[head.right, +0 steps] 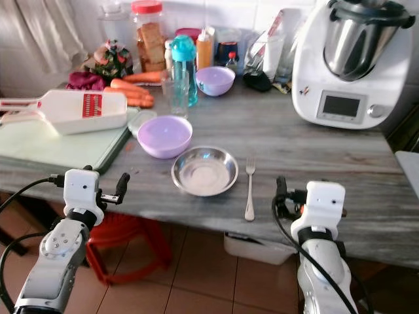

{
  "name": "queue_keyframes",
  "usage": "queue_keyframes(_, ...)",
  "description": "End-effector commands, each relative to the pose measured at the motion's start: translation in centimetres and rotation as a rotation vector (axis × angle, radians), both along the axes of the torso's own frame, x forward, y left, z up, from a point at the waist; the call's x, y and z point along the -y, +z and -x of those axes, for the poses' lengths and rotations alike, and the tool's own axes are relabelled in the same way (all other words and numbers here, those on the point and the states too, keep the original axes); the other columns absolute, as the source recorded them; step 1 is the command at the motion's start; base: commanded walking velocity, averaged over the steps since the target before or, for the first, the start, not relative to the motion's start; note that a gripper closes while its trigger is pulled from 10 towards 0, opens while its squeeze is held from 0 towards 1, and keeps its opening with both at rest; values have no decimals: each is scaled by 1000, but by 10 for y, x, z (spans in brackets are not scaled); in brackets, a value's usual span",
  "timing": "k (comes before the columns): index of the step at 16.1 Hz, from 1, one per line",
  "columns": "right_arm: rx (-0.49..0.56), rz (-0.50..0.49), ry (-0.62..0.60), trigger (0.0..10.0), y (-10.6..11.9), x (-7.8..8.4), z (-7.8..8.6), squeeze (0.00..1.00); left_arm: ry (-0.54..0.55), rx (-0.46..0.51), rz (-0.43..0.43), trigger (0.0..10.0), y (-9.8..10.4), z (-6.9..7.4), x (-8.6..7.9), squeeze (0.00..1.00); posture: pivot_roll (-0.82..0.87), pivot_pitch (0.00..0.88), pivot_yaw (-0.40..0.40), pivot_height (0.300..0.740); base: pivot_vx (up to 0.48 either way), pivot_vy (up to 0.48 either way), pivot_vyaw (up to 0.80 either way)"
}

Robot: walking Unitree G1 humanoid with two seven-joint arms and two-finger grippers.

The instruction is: Setting the table

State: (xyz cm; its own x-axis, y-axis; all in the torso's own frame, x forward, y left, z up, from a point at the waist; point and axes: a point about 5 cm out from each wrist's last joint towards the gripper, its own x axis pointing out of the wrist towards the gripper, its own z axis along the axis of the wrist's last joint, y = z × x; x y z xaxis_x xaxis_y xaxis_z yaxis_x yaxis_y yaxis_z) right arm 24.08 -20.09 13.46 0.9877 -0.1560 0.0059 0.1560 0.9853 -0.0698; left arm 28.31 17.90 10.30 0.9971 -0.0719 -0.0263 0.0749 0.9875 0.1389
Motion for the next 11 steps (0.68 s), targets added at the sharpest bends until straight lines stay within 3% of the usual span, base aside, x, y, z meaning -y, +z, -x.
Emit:
queue_keyframes(1,-8,-1,-1,10000,-2,1,-1,0,6,-20,-11,10000,-3,2,1,0,-46,0,20,740,-289,0,0)
queue_keyframes(11,-13,-39,-19,10000,-3,2,-4,0,10,-23,-4,10000,-1,-1,1,0,-47,0,23,740,-304,0,0)
